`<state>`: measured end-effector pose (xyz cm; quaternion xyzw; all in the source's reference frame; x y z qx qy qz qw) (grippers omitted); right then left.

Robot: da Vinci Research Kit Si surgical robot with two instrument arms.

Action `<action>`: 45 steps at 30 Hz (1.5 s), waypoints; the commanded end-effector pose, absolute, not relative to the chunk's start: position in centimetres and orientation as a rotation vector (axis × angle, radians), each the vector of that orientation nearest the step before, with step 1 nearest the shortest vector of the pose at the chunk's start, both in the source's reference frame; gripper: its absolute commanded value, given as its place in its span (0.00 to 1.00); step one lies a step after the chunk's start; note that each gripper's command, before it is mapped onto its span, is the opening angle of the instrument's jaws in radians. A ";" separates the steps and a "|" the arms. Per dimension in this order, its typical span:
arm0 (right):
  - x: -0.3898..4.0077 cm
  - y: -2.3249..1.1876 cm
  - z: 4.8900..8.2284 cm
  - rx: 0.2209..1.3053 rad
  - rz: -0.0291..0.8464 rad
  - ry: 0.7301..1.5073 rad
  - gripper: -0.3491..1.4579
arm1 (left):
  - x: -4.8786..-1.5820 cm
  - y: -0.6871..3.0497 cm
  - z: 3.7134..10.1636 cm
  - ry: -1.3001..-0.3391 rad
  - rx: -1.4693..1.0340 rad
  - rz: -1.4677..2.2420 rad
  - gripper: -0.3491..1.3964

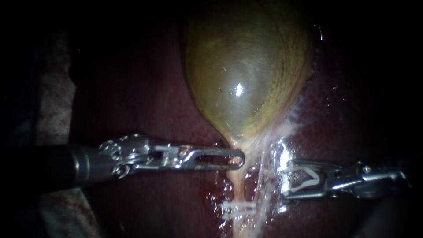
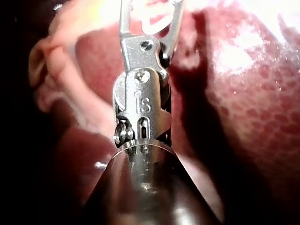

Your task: Clipping third clip left tube

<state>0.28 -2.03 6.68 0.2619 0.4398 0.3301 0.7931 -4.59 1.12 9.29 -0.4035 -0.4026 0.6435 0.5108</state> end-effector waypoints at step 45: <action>0.99 -2.32 7.24 0.728 0.888 0.938 0.51 | -4.54 1.13 8.94 -0.974 -0.965 1.545 0.00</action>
